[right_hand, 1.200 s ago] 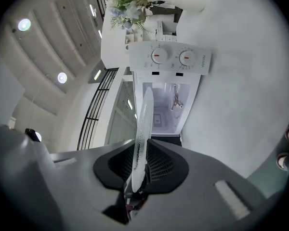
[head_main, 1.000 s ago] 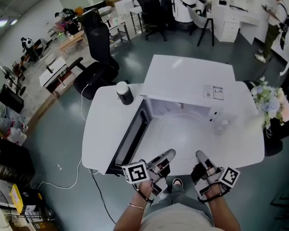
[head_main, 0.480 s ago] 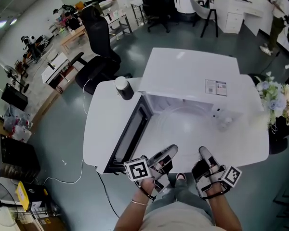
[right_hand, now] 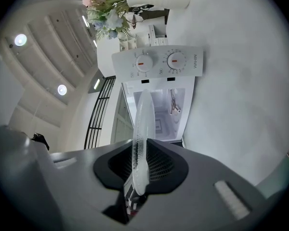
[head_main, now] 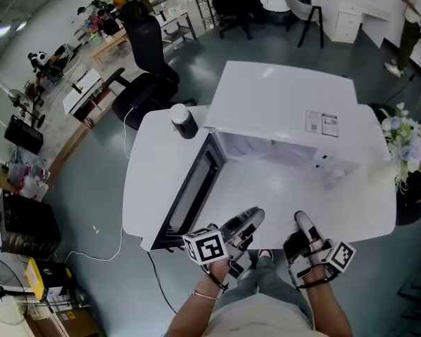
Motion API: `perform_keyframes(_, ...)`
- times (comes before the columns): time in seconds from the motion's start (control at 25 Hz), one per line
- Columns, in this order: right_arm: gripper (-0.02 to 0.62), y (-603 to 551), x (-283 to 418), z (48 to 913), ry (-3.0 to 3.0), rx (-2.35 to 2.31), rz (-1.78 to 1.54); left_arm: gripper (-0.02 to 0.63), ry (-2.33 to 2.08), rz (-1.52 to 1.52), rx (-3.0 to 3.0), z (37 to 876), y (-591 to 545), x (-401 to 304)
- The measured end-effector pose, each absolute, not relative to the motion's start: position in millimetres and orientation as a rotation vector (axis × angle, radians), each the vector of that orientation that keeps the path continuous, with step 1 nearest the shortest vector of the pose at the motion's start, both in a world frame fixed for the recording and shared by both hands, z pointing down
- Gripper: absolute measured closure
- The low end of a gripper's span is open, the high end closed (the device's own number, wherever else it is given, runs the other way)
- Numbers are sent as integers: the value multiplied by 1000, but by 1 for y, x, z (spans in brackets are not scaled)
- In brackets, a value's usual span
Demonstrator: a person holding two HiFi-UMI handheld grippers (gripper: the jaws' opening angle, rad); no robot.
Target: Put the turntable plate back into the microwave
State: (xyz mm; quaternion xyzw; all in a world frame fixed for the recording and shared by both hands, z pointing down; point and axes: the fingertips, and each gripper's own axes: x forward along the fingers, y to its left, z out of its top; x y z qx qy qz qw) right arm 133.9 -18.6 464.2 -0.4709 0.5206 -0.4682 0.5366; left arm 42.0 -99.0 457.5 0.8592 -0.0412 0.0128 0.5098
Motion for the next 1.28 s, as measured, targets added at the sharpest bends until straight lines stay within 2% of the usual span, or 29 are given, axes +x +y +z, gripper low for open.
perform_keyframes(0.48,541,-26,133,463,1250,-1084,-1114,434,-298,148,2243,455,-107,30)
perform_keyframes(0.84,540,-37,131,465,1241,-1081,-1130,426,-389,168,2303,450,-112,4)
perform_keyframes(1.28,540,-52,137,467,1237,-1108,-1098,493,-628,332,2526,458,-125,-26)
